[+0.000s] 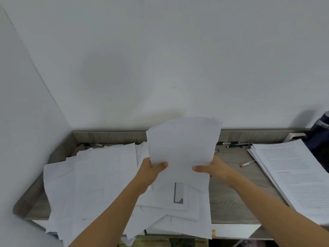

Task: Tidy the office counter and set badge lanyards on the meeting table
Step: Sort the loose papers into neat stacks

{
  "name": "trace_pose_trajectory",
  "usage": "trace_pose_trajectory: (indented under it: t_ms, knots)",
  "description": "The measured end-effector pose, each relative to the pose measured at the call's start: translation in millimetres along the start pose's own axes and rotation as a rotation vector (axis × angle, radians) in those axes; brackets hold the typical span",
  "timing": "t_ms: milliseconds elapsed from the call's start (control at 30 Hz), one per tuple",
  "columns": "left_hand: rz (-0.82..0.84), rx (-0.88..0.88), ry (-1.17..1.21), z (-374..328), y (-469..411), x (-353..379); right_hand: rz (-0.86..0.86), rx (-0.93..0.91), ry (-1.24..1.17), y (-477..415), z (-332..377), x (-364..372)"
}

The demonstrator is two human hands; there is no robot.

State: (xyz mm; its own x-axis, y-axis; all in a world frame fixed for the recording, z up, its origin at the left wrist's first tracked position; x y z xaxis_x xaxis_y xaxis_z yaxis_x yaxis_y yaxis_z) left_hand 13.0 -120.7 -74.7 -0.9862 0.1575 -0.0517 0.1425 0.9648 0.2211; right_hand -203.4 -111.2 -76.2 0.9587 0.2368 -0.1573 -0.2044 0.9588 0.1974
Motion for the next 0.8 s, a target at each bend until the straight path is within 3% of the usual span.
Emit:
trace_pose_trajectory:
  t_ms: [233,433,800]
  knots:
    - [-0.049,0.0,0.143,-33.5,-18.3,36.5,-0.277,-0.069,-0.198,22.7,14.5,-61.7]
    - [0.028,-0.157,0.135,-15.3,-38.4,133.5,-0.53,-0.01,0.006,58.3,-17.0,-156.6]
    - [0.216,-0.245,-0.004,28.5,-44.9,360.0,-0.587,0.234,0.224,139.9,-105.9,-365.5]
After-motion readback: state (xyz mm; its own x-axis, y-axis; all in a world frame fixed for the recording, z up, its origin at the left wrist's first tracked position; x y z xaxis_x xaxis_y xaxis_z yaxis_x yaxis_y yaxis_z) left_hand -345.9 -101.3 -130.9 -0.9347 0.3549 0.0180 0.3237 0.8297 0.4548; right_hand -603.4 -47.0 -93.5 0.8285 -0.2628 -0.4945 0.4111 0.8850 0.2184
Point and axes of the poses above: each hand's wrist, its own y-axis away from the middle knuckle, its own x-axis out of the palm, z = x × y, the point moved 10 cm from there along -y, towards the middle knuckle, and after that the axes turned 2 degrees about -x, right-handed, at the moved point
